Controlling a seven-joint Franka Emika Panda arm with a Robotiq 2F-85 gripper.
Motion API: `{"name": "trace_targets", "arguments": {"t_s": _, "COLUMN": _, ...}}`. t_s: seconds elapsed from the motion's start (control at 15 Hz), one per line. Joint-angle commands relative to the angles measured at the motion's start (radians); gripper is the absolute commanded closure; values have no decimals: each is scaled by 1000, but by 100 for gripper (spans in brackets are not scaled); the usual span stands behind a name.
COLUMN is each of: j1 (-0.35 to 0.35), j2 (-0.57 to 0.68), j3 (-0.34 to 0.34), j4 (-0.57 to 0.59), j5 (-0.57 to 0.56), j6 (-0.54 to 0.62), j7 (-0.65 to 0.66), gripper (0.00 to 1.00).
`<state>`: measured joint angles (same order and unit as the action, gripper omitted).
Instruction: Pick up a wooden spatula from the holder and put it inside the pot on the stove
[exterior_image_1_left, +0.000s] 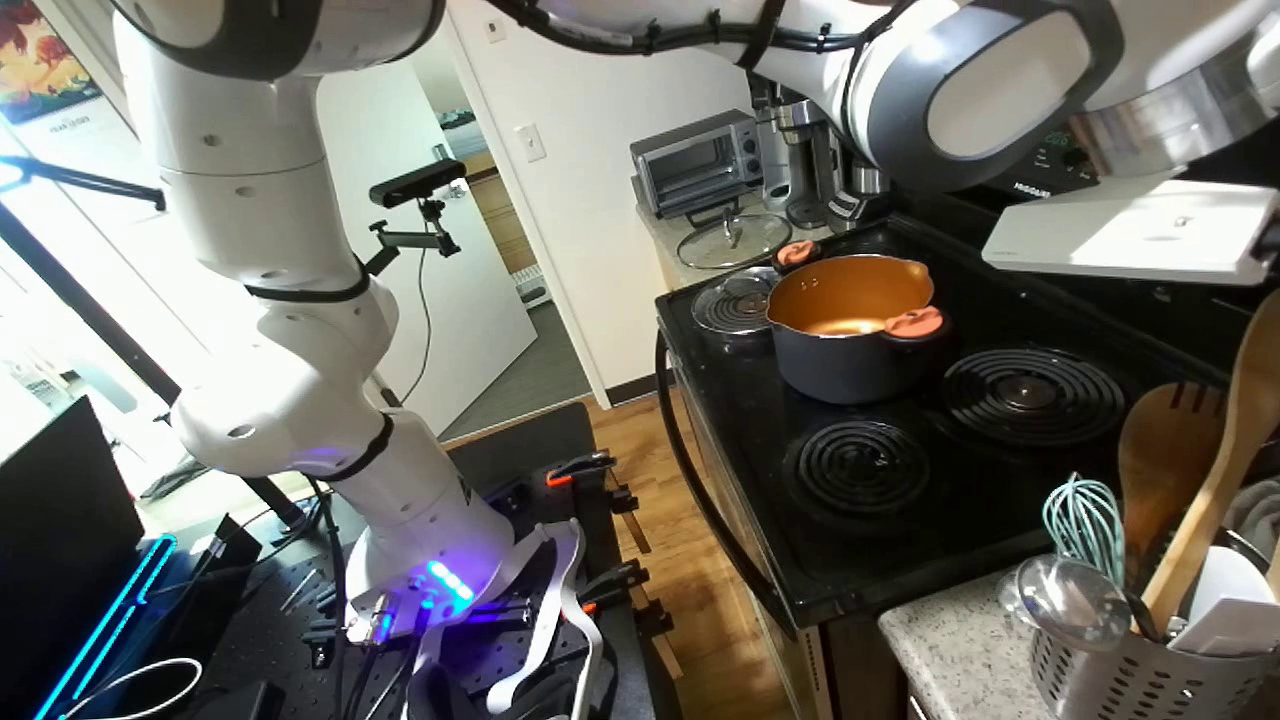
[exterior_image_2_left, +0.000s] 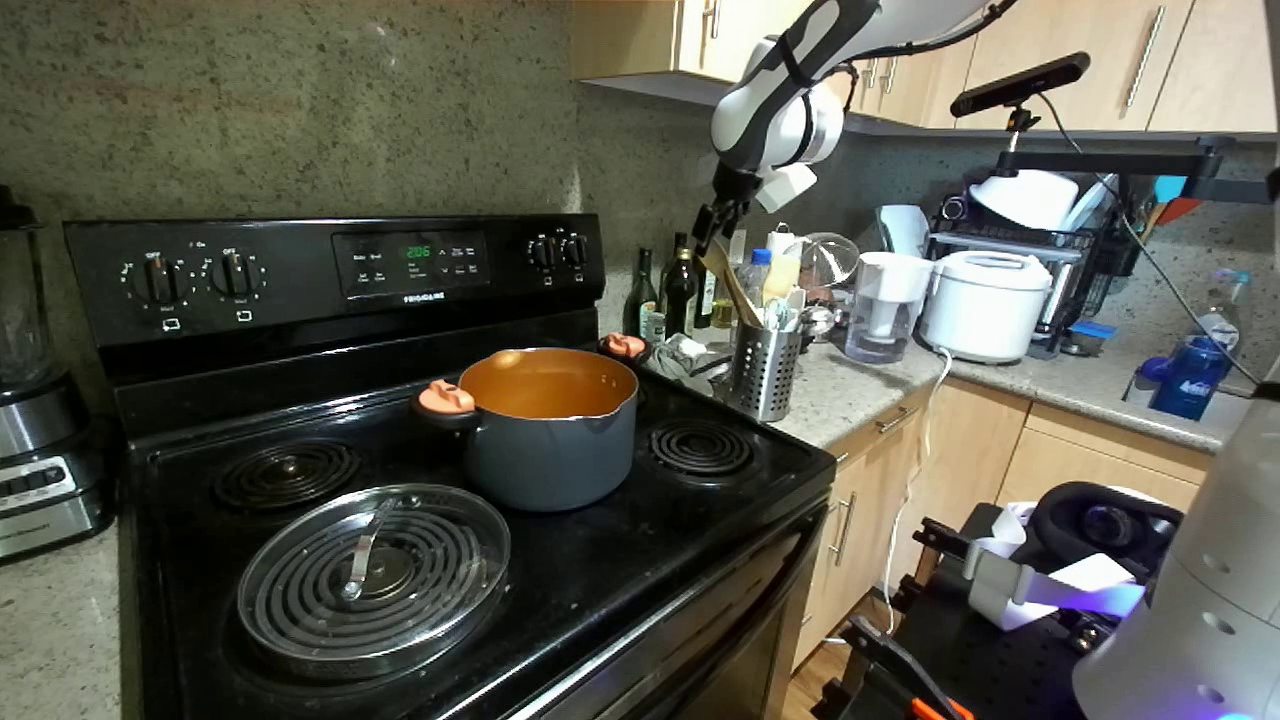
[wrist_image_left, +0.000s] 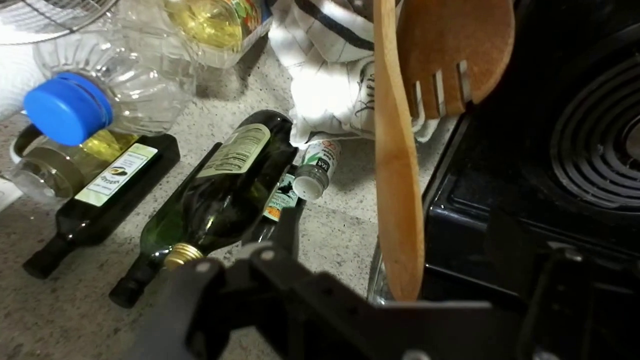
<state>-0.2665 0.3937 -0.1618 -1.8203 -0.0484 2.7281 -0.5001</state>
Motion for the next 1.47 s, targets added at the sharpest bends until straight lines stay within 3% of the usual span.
{"name": "trace_targets", "arguments": {"t_s": 0.0, "j1": -25, "j2": 17, "j3": 28, "j4": 28, "j5": -15, "j6": 7, "j7": 10, "gripper": 34}}
{"name": "trace_targets", "arguments": {"t_s": 0.53, "j1": -44, "j2": 15, "j3": 49, "j4": 48, "j5": -1, "j6": -2, "j7": 0, "gripper": 96}}
{"name": "trace_targets", "arguments": {"t_s": 0.6, "j1": -47, "j2": 12, "j3": 51, "j4": 50, "j5": 1, "j6": -1, "j7": -1, "gripper": 100}}
{"name": "trace_targets", "arguments": {"t_s": 1.4, "j1": -53, "j2": -111, "j3": 3, "j4": 39, "j5": -27, "j6": -85, "j7": 36, "gripper": 98}}
